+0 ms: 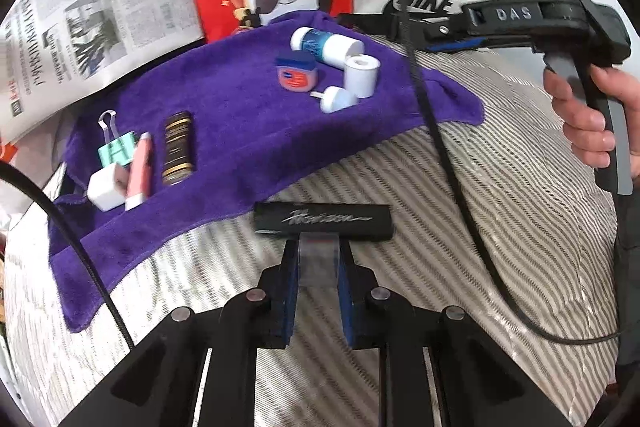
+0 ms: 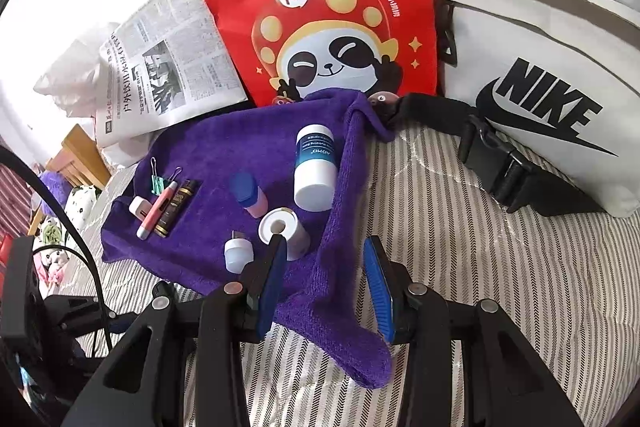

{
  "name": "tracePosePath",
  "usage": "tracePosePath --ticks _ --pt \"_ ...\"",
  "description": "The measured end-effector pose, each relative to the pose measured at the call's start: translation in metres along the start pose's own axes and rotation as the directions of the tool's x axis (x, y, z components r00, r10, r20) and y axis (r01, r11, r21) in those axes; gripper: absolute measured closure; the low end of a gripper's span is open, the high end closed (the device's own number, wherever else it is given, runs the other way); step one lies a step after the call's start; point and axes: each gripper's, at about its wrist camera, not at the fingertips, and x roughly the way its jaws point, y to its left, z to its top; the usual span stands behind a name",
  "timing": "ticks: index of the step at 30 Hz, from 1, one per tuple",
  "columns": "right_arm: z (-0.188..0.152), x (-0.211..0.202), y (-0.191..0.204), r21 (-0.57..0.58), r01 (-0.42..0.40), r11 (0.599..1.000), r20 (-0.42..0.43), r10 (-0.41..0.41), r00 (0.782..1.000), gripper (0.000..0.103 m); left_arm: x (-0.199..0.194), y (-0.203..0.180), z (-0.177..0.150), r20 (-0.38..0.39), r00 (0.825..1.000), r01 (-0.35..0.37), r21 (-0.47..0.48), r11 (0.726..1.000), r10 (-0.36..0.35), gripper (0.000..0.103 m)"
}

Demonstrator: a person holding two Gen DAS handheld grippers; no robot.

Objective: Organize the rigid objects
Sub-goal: 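Grasp the small clear plastic box on the bedspread with the left gripper, then grasp the black Horizon case with the right gripper while the left holds the clear box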

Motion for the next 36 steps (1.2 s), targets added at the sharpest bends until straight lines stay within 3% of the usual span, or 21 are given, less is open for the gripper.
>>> tracePosePath --ticks 6,13,19,26,33,36 --pt "-0.002 0.002 0.014 -0.049 -0.007 0.999 -0.013 0.007 1.0 0.063 -0.007 0.055 -0.013 -0.002 0.998 -0.065 -0.119 0.991 0.065 0.086" --pt "-0.012 0.006 0.06 -0.197 -0.043 0.979 -0.044 0.034 0.998 0.063 -0.01 0.102 -0.029 0.004 0.991 -0.129 -0.238 0.963 0.134 0.086" --pt "-0.034 0.009 0.109 -0.355 -0.142 0.924 -0.097 0.115 0.989 0.063 -0.008 0.109 -0.036 0.005 0.992 -0.123 -0.258 0.958 0.128 0.085" --pt "-0.066 0.033 0.144 -0.49 -0.157 0.858 -0.19 0.071 0.979 0.063 -0.008 0.111 -0.039 0.015 0.993 -0.109 -0.268 0.957 0.117 0.085" --pt "-0.074 0.049 0.147 -0.511 -0.139 0.848 -0.199 0.041 0.979 0.064 -0.009 0.109 -0.038 0.01 0.992 -0.119 -0.274 0.954 0.126 0.085" --pt "-0.073 0.05 0.148 -0.502 -0.118 0.857 -0.175 0.033 0.984 0.074 -0.008 0.109 -0.038 0.01 0.992 -0.116 -0.275 0.954 0.124 0.085"
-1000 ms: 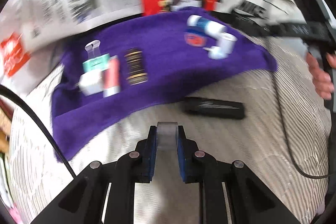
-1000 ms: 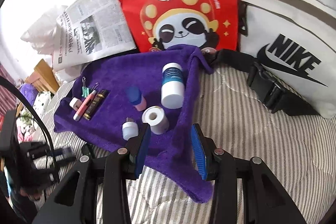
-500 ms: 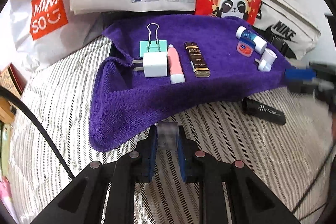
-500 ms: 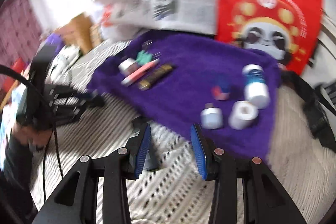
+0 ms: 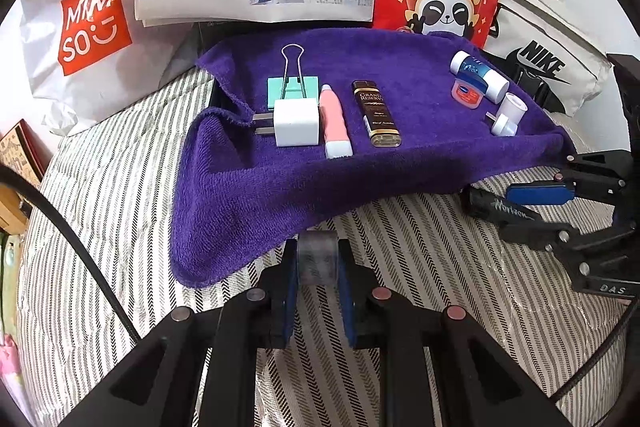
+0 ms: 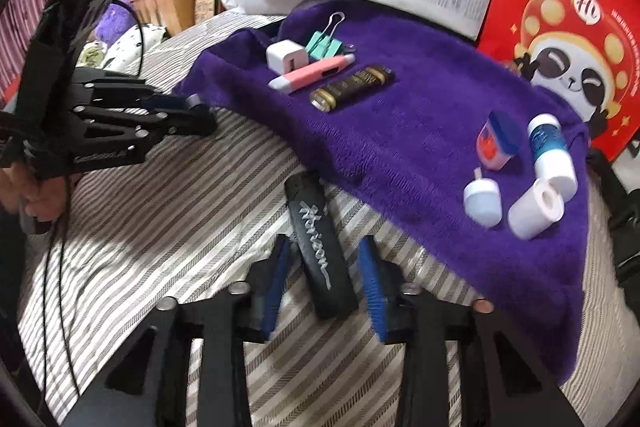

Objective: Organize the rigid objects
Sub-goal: 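Grasp the black Horizon case with the right gripper while the left holds the clear box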

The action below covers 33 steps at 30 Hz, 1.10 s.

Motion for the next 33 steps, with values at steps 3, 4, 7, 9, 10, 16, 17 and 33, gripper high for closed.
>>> tracePosePath --ticks 3,4,7,9,10,16,17,33 --pt "-0.001 -0.002 -0.004 0.039 0.008 0.999 -0.007 -0.008 1.0 0.078 0.0 0.0 0.001 0.0 1.0 -0.002 0.004 1.0 0.002 0.085" --pt "-0.004 -0.005 -0.006 0.068 0.007 0.998 -0.01 -0.007 1.0 0.078 0.0 0.0 0.001 0.001 1.0 -0.002 0.005 1.0 0.002 0.085" --pt "-0.019 -0.017 -0.009 0.148 0.015 0.989 -0.018 -0.012 1.0 0.078 0.0 0.0 0.001 -0.002 1.0 0.0 0.003 1.0 0.0 0.085" --pt "-0.027 -0.023 -0.005 0.17 0.036 0.985 -0.025 -0.032 0.999 0.078 0.0 -0.001 0.001 -0.004 1.0 -0.004 0.006 1.0 0.004 0.085" --pt "-0.03 -0.025 0.0 0.165 0.058 0.985 -0.028 -0.054 0.998 0.077 0.0 -0.002 0.001 -0.005 1.0 -0.006 0.007 1.0 0.006 0.085" --pt "-0.025 -0.021 0.008 0.131 0.111 0.985 -0.042 -0.106 0.993 0.078 0.0 -0.003 0.001 -0.005 1.0 -0.004 0.01 1.0 0.004 0.085" --pt "-0.025 -0.022 0.01 0.118 0.116 0.986 -0.041 -0.112 0.993 0.079 0.0 -0.002 0.001 -0.006 1.0 -0.002 0.009 1.0 0.002 0.085" --pt "-0.028 -0.022 0.017 0.104 0.124 0.987 -0.027 -0.122 0.992 0.081 0.0 -0.002 0.0 -0.001 1.0 -0.013 0.016 1.0 0.013 0.086"
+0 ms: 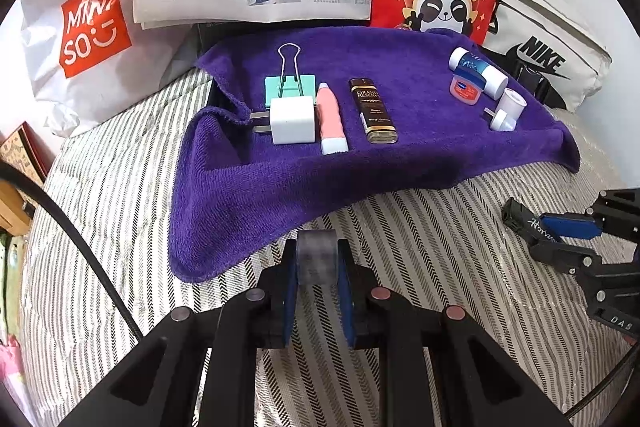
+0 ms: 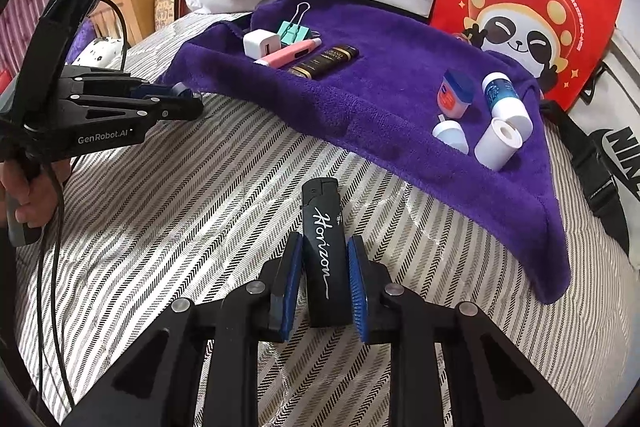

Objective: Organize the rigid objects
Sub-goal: 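Grasp the black Horizon case with the right gripper while the left holds the clear box, then carry the Horizon case onto the towel beside the Vaseline jar and open the right gripper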

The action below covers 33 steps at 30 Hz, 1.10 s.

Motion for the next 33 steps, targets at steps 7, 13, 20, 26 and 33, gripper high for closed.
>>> tracePosePath --ticks 7,13,20,26,33 --pt "0.003 -0.009 -0.001 -0.016 -0.017 1.0 0.004 0.017 1.0 0.081 -0.011 -0.002 0.002 -0.002 1.0 -0.013 -0.021 1.0 0.013 0.086" --pt "0.018 -0.03 -0.001 -0.021 -0.028 0.999 0.057 0.029 0.998 0.081 -0.036 0.007 0.016 0.029 1.0 0.007 -0.05 0.999 -0.006 0.086" --pt "0.055 -0.04 -0.023 0.009 -0.043 0.999 0.095 0.042 0.995 0.081 -0.058 0.016 0.046 0.077 0.997 0.034 -0.067 0.997 -0.029 0.086" --pt "0.097 -0.043 -0.054 0.052 -0.03 0.998 0.13 0.023 0.991 0.081 -0.056 0.017 0.077 0.098 0.994 0.047 -0.075 0.996 -0.039 0.086" --pt "0.137 -0.04 -0.091 0.124 -0.039 0.992 0.173 0.017 0.985 0.081 -0.045 0.011 0.12 0.113 0.992 0.061 -0.049 0.997 -0.055 0.086"
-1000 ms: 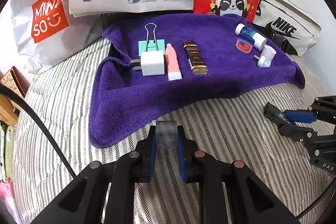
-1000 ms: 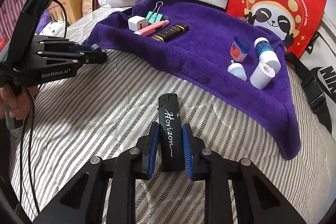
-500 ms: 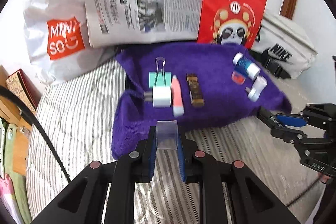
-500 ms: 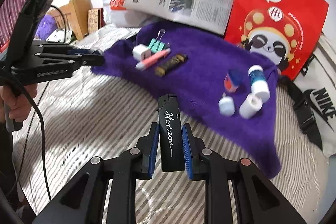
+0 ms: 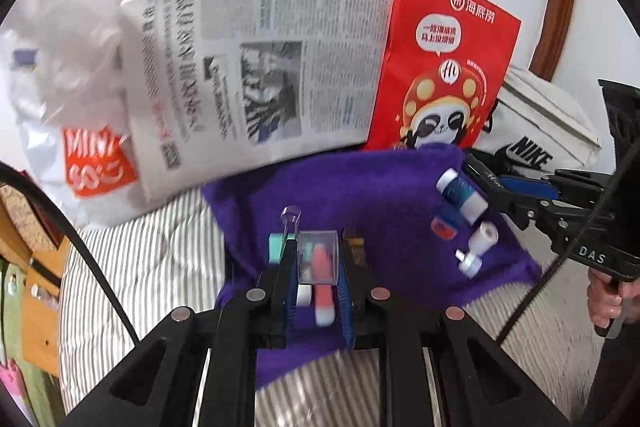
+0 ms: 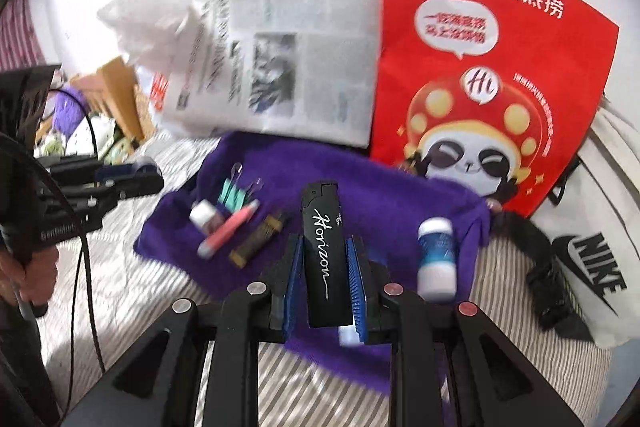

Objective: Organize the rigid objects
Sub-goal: 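Carry the Horizon case onto the towel beside the Vaseline jar and open the right gripper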

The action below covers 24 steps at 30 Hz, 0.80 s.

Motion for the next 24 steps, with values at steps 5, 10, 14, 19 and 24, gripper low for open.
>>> tracePosePath --ticks 5,10,14,19,24 --pt "0.022 0.01 -0.02 0.051 0.015 0.999 0.023 -0.016 1.0 0.081 0.016 -0.004 0.028 0.01 1.0 -0.002 0.017 1.0 0.002 0.086" --pt "0.03 0.025 -0.034 0.099 0.033 0.994 0.035 -0.037 0.999 0.081 0.031 -0.006 0.041 0.011 1.0 -0.002 0.018 1.0 0.001 0.086" --pt "0.027 0.045 -0.038 0.1 0.059 0.993 -0.014 -0.058 0.998 0.081 0.043 -0.004 0.039 -0.002 1.0 0.015 0.011 1.0 -0.015 0.086" --pt "0.021 0.063 -0.043 0.1 0.062 0.993 -0.057 -0.056 0.997 0.081 0.052 -0.001 0.035 -0.02 1.0 0.006 0.008 1.0 -0.006 0.086" --pt "0.016 0.075 -0.044 0.087 0.074 0.994 -0.086 -0.066 0.994 0.081 0.061 0.008 0.03 -0.039 0.999 0.001 -0.015 1.0 -0.002 0.086"
